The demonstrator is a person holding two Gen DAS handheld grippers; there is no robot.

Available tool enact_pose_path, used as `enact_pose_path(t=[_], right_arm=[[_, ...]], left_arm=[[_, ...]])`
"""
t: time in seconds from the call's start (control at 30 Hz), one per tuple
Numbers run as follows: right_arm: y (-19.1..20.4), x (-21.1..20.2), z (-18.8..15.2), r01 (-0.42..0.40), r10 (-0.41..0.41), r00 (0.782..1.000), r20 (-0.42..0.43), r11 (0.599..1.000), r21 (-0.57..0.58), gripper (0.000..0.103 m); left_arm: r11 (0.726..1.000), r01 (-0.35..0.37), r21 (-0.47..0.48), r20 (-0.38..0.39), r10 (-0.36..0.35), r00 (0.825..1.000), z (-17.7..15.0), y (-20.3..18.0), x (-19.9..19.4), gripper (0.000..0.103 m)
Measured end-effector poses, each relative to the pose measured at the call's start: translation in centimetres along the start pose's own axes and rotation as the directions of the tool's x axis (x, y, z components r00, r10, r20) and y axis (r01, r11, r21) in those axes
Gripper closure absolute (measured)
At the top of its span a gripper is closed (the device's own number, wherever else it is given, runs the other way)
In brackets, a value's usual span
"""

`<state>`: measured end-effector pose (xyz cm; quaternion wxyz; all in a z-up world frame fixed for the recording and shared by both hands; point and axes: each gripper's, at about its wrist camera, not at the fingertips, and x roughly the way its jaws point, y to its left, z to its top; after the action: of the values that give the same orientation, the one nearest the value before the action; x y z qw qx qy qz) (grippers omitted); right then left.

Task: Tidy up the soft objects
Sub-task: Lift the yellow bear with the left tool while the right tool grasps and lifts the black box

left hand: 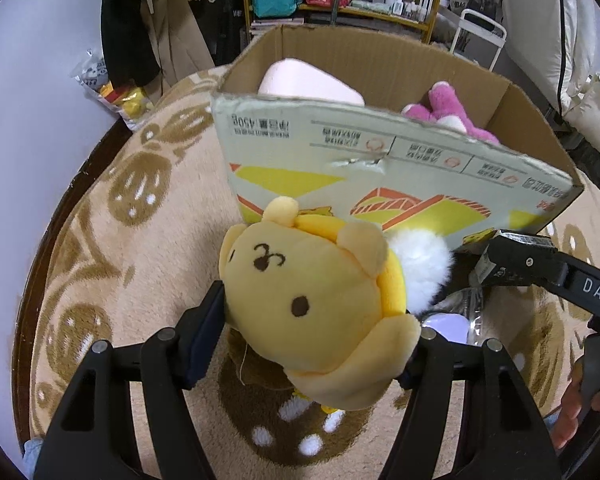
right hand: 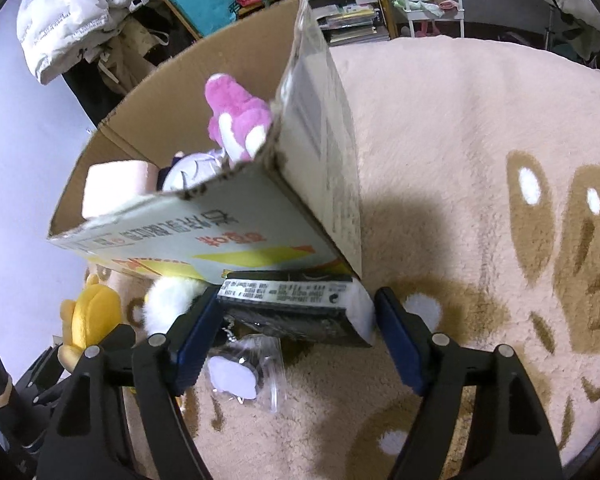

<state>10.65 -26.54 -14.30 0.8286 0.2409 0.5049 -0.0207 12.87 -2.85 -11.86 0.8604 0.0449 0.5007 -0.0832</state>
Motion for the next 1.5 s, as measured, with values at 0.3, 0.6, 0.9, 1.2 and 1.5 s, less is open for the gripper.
enact_pose_path(t=[0.3, 0.6, 0.9, 1.2, 1.5], right_arm=[[0.5, -3.1, -1.1, -0.012, 0.013, 0.998, 0.057, 1.000, -0.019, 0.022], [2.9, -6.8, -1.2, -0.056, 0.065, 0.987, 0.147, 0.997, -0.060, 0.022], [5.5, -11.6, -0.9, -0.097, 0.134, 0.947, 0.292, 0.986, -0.138, 0.022], [6.6, -13.1, 0.1, -0.140, 0.200, 0.910, 0.364, 0.973, -0.185, 0.022], [6.8, -12.8, 1.4, -0.154, 0.219, 0.893, 0.392, 0.970, -0.190, 0.022]], left_arm=[[1.000, -0.001, 0.007, 0.092, 0.000, 0.996, -0.1, -0.1, -3.1, 0.035], [1.000, 0.027, 0.010, 0.220, -0.028, 0.975, 0.2, 0.1, -6.9, 0.035], [0.999, 0.051, 0.014, 0.361, -0.052, 0.931, 1.0, 0.4, -11.1, 0.035], [0.997, 0.049, 0.061, 0.462, -0.071, 0.884, 2.1, -0.3, -13.5, 0.035], [0.993, 0.028, 0.111, 0.513, -0.081, 0.854, 3.9, -1.6, -14.4, 0.035]])
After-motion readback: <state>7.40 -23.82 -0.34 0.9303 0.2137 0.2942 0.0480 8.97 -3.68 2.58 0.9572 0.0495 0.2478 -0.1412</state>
